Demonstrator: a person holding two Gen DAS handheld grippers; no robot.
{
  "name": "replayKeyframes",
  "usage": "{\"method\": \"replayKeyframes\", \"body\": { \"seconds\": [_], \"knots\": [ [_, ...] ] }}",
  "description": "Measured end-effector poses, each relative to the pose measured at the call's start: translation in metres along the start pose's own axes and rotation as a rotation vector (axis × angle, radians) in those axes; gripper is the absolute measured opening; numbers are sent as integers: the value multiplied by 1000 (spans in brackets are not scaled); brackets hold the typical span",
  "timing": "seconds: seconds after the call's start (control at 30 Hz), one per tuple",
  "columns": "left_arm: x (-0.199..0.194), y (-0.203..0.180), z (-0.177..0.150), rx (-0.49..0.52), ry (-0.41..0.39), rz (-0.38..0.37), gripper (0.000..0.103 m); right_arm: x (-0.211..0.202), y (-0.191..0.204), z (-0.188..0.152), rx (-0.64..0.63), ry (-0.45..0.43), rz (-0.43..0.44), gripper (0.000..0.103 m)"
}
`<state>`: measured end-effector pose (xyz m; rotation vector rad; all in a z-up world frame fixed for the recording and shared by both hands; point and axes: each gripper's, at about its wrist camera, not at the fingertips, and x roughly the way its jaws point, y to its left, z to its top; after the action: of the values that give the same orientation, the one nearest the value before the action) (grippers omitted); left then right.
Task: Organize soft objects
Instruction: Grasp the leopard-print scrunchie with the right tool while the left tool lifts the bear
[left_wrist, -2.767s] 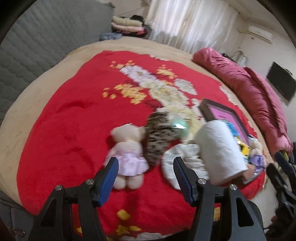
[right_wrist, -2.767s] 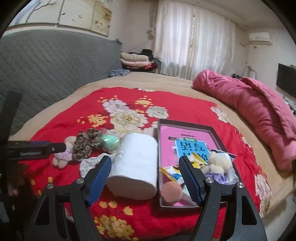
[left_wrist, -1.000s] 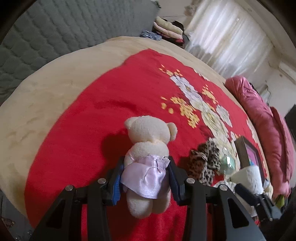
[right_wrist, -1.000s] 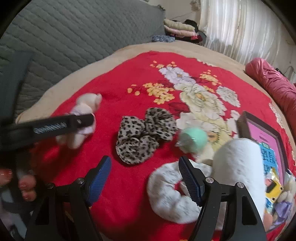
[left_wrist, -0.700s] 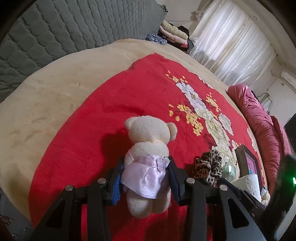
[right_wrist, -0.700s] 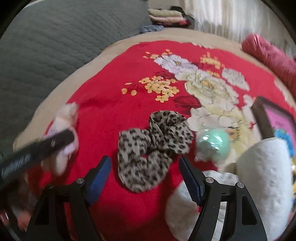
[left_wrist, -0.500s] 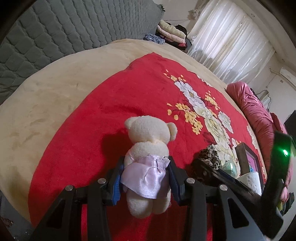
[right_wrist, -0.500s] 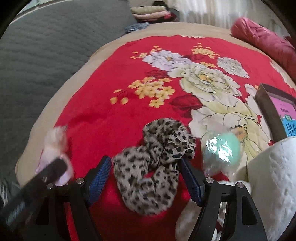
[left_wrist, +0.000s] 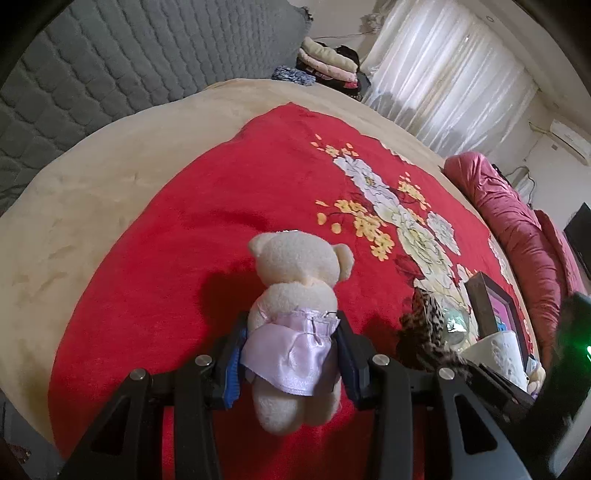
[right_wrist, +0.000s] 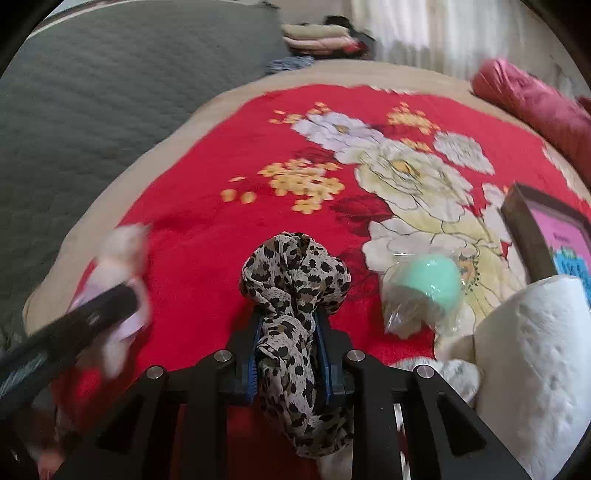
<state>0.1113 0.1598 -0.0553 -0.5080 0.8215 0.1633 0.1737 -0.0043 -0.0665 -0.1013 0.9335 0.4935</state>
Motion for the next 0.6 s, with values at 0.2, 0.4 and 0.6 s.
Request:
{"method": "replayKeyframes", "body": {
  "seconds": [0.2, 0.4, 0.6],
  "knots": [
    [-9, -13, -4, 54, -22, 2, 43, -37, 11, -14, -67, -27, 53, 26],
    [-21, -39, -18, 145, -34, 0, 43, -82, 4, -27, -80, -77, 66, 26],
    [-41, -73, -36, 232, -49, -32, 43, -126, -22, -35, -52, -148, 23, 26]
  ]
}}
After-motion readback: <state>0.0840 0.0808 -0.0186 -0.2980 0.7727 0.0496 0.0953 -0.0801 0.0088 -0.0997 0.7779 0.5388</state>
